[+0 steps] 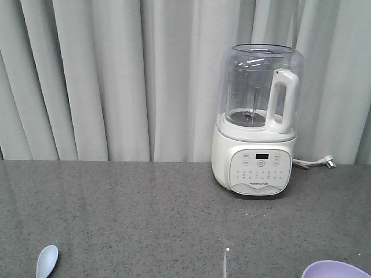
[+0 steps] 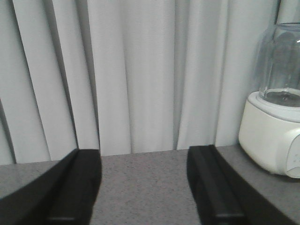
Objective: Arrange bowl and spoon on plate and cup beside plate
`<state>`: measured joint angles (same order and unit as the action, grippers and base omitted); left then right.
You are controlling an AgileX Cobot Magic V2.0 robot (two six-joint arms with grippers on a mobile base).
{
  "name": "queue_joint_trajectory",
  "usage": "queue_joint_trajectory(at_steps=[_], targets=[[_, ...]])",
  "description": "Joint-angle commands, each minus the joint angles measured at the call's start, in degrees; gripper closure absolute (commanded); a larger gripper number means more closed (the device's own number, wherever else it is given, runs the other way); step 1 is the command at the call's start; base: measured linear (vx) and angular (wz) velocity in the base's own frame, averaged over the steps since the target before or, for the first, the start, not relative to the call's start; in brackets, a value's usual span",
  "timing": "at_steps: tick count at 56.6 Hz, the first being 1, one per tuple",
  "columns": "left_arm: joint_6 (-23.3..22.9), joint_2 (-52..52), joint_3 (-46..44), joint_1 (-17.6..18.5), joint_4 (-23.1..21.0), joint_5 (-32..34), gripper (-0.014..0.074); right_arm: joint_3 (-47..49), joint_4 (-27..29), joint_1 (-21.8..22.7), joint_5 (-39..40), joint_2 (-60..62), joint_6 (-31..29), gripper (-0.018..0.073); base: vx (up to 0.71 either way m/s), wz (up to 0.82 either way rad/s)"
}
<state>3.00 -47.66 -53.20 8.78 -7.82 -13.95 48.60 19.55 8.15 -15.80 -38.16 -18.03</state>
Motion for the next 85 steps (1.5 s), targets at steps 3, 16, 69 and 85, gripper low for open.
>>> queue_joint_trajectory(at_steps=[3, 16, 69, 85], targets=[[-1.7, -1.5, -2.0, 0.3, -6.9, 2.2, -0.0039, 1.9, 1.9, 0.2, 5.7, -0.4, -0.4, -0.007, 0.0, 0.0], [-0.2, -10.8, -2.0, 0.3, -4.5, -8.1, 0.0046, 1.9, 1.9, 0.2, 5.7, -0.5, -0.4, -0.0007, 0.0, 0.0], [-5.3, -42.7, -2.1, 0.3, -0.7, -19.1, 0.0131, 1.9, 1.8, 0.2, 4.1, -4.5, -0.4, 0.002, 0.0, 0.0], [-9.6, -44.8, -2.1, 0.3, 8.3, -24.6, 0.0448, 1.9, 1.8, 0.2, 4.1, -4.5, -0.4, 0.002, 0.0, 0.0]])
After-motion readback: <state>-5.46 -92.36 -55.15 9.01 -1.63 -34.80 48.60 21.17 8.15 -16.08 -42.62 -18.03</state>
